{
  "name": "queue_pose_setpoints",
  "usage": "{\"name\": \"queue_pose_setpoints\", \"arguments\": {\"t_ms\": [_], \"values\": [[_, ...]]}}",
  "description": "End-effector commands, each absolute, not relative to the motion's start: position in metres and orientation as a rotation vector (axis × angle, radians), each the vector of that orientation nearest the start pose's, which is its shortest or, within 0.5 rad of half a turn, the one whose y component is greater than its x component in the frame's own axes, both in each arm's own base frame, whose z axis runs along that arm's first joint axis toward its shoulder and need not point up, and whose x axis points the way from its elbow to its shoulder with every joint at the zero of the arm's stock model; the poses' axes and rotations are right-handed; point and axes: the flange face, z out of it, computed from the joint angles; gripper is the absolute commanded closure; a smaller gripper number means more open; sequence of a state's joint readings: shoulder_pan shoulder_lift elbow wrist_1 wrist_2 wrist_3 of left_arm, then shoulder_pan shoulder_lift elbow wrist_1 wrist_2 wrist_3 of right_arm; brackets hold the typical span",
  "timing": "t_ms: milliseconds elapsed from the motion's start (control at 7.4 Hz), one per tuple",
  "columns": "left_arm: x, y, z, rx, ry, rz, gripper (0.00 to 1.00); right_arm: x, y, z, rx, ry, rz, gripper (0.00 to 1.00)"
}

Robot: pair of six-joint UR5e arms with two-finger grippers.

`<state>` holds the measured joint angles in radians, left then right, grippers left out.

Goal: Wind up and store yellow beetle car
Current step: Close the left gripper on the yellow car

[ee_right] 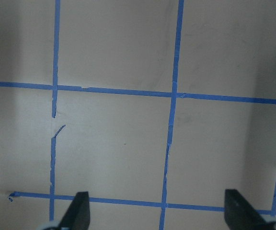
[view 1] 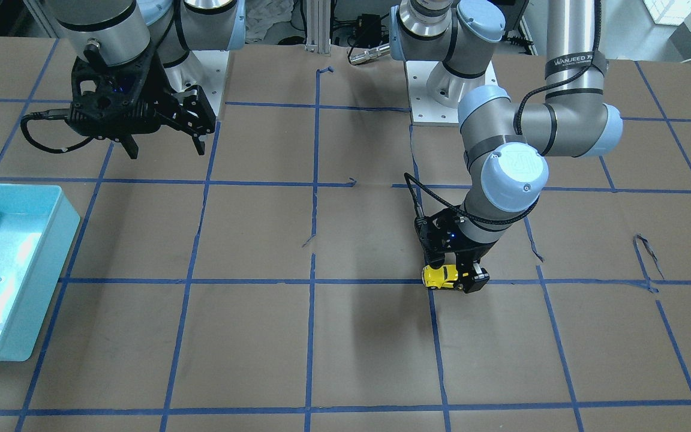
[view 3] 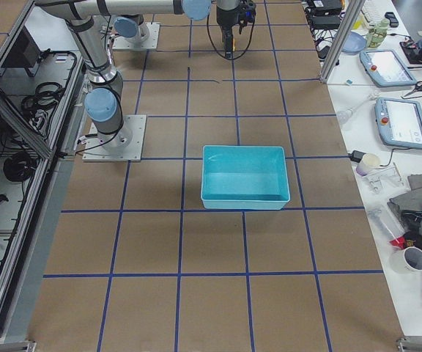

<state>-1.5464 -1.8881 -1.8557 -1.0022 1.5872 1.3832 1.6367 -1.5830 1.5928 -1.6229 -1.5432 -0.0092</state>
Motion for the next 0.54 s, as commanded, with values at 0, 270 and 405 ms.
{"name": "queue_pose_setpoints", "arguments": {"t_ms": [0,270,405], "values": [[-0.114,-0.553,0.232,2.164,2.309,0.075,0.1,0.168,-0.481,0.488,-0.118,3.11,-0.061,0.0],[-0.101,-0.546,0.215,2.17,2.293,0.061,0.1,0.168,-0.481,0.488,-0.118,3.11,-0.063,0.0],[-0.101,-0.545,0.211,2.18,2.282,0.056,0.1,0.168,-0.481,0.489,-0.118,3.11,-0.066,0.0]]}}
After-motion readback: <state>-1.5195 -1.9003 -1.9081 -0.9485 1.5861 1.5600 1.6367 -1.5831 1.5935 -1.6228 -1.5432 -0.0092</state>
